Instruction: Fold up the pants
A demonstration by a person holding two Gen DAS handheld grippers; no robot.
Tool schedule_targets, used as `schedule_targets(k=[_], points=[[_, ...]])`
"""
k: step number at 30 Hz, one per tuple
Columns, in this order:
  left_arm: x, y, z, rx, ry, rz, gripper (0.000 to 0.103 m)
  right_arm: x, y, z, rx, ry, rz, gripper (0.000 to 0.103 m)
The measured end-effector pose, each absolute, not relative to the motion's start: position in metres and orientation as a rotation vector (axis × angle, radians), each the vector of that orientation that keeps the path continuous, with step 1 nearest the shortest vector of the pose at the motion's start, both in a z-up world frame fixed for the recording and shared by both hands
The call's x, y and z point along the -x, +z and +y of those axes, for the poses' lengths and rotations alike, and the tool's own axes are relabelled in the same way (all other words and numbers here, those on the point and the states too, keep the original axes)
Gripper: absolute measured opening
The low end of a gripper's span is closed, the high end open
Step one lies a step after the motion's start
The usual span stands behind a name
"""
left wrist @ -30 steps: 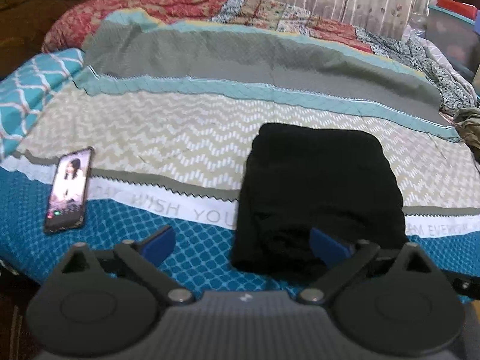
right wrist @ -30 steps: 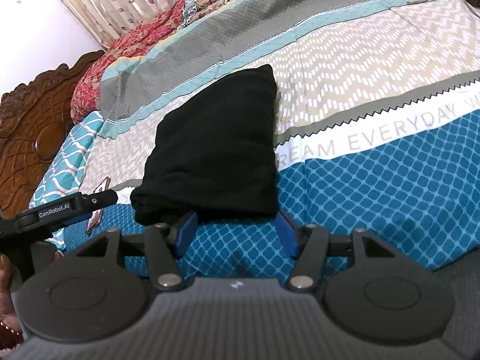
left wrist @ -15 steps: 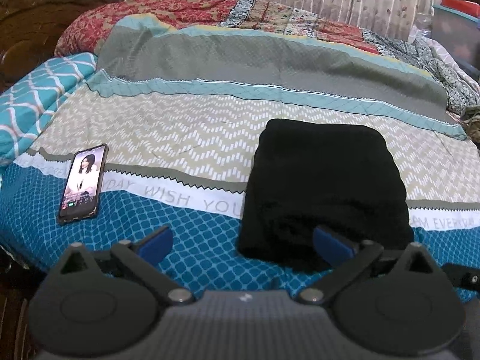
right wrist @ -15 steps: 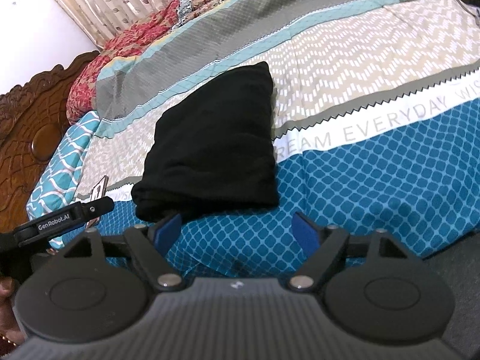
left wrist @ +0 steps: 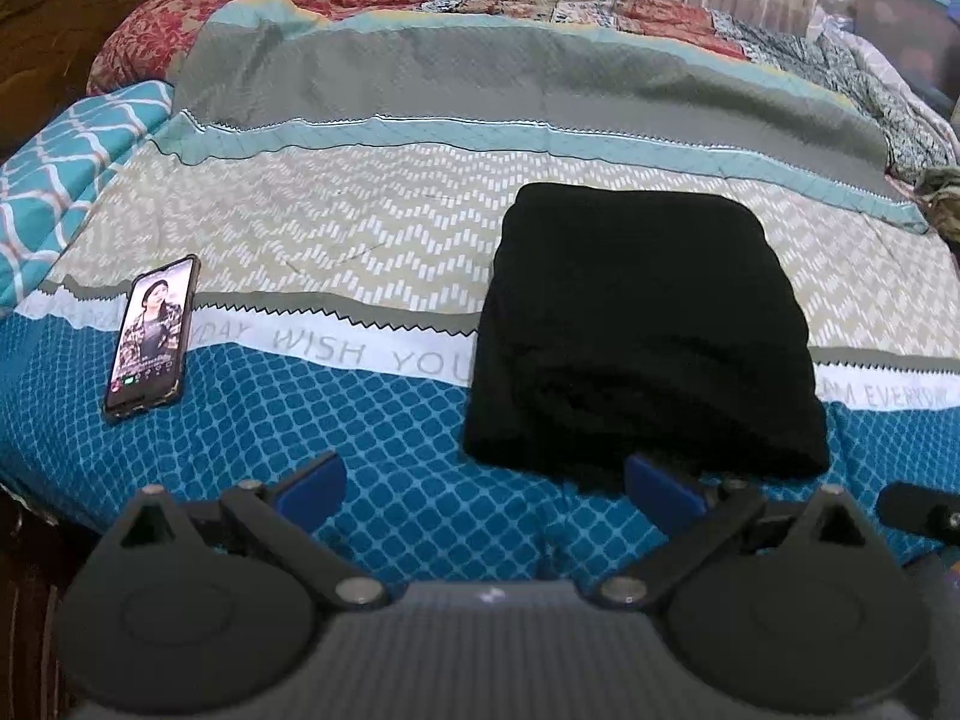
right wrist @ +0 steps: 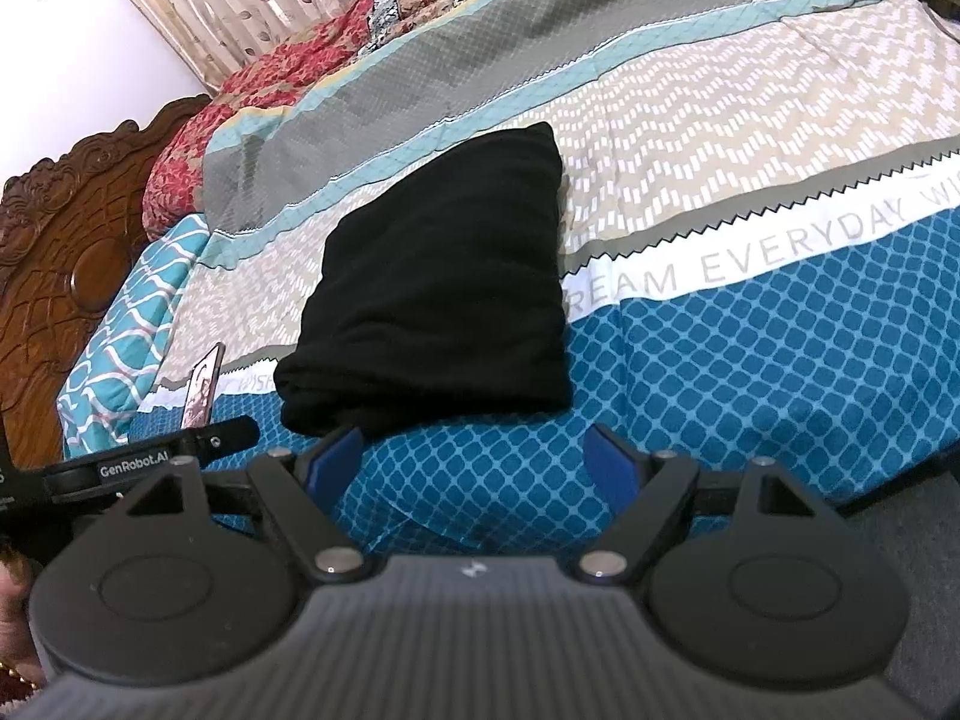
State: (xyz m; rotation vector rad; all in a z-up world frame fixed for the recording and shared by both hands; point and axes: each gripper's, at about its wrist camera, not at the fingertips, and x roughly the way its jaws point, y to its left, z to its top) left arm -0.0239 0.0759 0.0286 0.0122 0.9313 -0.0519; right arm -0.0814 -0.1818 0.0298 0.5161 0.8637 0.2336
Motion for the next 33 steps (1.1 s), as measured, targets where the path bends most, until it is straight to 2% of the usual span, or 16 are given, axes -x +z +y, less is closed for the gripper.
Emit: schedule_targets(k=[33], points=[[0.007,0.009,0.097,-0.051,-0.024,0.990,0.103,0.074,0.023,-0.183,-0.528,0.203,0.882,0.083]])
